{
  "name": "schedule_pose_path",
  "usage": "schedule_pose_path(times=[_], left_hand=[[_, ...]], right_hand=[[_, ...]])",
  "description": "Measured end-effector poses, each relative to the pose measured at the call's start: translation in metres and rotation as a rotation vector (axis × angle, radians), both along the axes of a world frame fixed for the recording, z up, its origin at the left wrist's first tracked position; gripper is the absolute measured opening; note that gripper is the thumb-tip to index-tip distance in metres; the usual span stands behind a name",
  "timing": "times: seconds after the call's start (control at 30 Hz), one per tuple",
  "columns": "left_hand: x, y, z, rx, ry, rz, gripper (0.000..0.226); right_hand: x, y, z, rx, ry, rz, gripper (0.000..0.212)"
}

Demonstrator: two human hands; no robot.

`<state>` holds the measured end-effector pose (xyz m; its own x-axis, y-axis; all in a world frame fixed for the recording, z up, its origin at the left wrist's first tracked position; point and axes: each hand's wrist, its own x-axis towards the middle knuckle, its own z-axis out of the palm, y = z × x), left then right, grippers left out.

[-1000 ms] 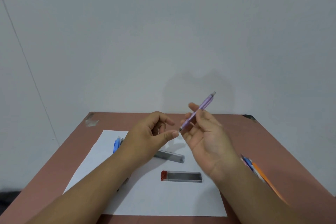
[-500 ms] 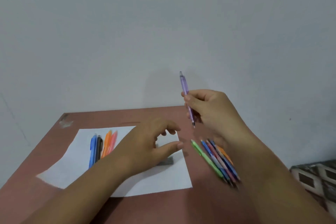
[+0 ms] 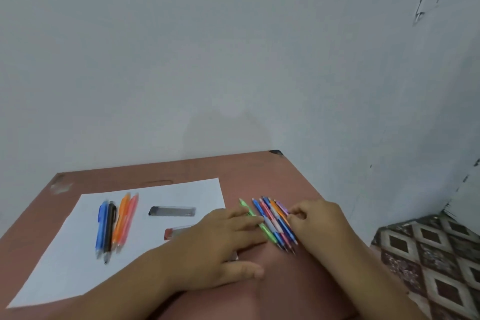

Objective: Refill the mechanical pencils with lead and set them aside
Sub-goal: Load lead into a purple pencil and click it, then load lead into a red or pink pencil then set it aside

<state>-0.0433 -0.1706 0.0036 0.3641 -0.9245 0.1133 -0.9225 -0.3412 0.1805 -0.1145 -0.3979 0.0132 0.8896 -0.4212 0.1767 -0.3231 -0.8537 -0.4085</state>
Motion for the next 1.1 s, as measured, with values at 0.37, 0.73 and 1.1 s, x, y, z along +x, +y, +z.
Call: schedule_pose_path(times=[0.37,0.73,1.1], left_hand=[[-0.002,0.074,0.010,-0.132,0.137,0.349,0.059],[-0.030,0.193,0.006,-0.096,0.227,0.953,0.087],[-0.057,0.188,0.012,-0.043,0.267,1.002,0.090]], right_hand=[[0.001,0.019,-0.003,-0.145,-0.124,0.159,0.028],[0.075,0.144,0.007,-0.313,-0.091,0.846,0.025],[0.137,0.199,-0.017,-0.536,-0.199,1.025,0.036]])
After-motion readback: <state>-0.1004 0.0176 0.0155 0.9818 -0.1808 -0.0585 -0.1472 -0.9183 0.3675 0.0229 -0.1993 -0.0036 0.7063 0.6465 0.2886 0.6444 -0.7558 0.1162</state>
